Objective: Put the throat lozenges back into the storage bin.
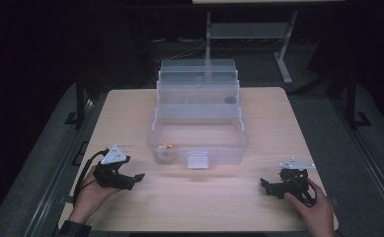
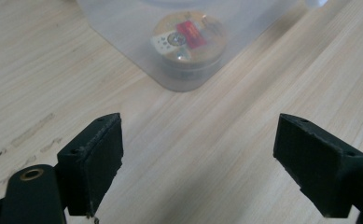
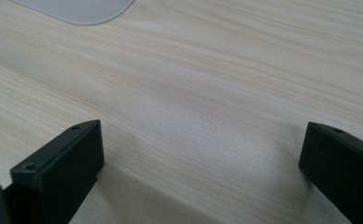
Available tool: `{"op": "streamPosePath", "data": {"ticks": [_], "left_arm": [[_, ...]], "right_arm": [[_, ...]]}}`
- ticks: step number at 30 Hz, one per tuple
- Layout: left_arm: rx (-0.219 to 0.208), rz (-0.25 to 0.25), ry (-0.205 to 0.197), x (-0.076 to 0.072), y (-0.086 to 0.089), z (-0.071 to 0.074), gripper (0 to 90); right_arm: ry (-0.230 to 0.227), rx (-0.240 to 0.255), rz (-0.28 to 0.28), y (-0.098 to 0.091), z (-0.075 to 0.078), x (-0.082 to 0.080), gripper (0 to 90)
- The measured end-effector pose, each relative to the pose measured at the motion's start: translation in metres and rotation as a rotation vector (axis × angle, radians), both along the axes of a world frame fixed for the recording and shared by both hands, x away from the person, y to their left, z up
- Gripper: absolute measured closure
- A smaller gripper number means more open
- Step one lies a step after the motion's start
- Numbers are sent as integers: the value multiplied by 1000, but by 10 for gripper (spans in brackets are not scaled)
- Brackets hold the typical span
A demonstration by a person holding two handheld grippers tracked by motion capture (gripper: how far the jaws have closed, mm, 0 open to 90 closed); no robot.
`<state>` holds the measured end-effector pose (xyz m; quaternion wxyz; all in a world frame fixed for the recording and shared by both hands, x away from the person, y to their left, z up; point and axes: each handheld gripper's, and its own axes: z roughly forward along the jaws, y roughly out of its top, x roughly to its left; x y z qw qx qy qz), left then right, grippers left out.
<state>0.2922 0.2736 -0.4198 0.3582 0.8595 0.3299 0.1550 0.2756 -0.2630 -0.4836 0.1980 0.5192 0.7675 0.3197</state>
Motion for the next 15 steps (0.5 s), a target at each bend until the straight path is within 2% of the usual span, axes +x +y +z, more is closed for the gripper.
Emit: {"op": "streamPosePath", "data": {"ticks": [7, 15], "left_arm": [[-1, 9, 4, -8, 5, -12, 135], [23, 32, 23, -14, 10, -27, 123]], "right_arm": [[0, 0, 0, 0, 0, 0, 0], [0, 0, 1, 0, 0, 0, 0]]}}
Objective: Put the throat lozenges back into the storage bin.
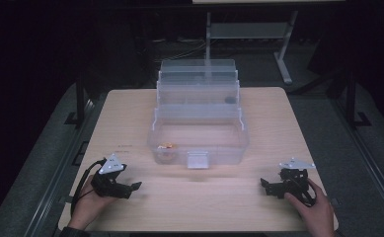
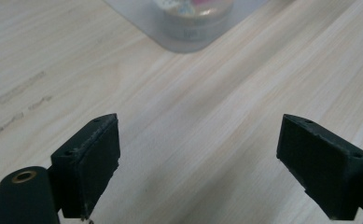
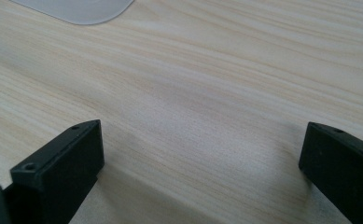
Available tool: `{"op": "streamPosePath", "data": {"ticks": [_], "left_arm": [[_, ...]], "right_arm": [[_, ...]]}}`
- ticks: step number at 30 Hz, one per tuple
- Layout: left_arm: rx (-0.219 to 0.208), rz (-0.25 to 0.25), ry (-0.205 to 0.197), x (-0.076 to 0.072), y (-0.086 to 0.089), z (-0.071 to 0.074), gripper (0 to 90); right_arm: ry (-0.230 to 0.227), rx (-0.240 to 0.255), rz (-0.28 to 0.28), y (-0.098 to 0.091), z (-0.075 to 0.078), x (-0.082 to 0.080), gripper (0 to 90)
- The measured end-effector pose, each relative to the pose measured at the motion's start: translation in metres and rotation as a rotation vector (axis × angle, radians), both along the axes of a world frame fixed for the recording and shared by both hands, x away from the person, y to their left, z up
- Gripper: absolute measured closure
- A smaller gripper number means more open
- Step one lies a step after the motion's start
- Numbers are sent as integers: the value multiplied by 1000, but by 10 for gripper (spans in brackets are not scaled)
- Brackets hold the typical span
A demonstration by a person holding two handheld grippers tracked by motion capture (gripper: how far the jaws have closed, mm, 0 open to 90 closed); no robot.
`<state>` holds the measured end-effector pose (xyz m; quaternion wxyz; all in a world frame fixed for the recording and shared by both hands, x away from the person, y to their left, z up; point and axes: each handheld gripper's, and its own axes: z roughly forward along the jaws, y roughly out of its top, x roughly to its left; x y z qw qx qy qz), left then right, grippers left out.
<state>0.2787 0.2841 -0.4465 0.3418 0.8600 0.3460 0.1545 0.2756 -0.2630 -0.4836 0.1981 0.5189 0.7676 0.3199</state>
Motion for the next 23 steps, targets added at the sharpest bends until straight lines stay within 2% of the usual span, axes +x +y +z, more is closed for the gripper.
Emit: {"op": "streamPosePath", "data": {"ticks": [5, 11, 15, 17, 23], "left_arm": [[22, 3, 20, -2, 2, -11, 123], [18, 14, 39, -4, 7, -21, 122], [-16, 11, 18, -7, 10, -25, 121], [-38, 3, -7, -9, 13, -28, 120], [-38, 2, -7, -9, 13, -28, 120]], "right_arm": [[1, 0, -1, 0, 0, 0, 0], [1, 1, -1, 0, 0, 0, 0], [0, 0, 0, 0, 0, 0, 0], [1, 0, 0, 0, 0, 0, 0], [1, 0, -1, 0, 0, 0, 0]]}}
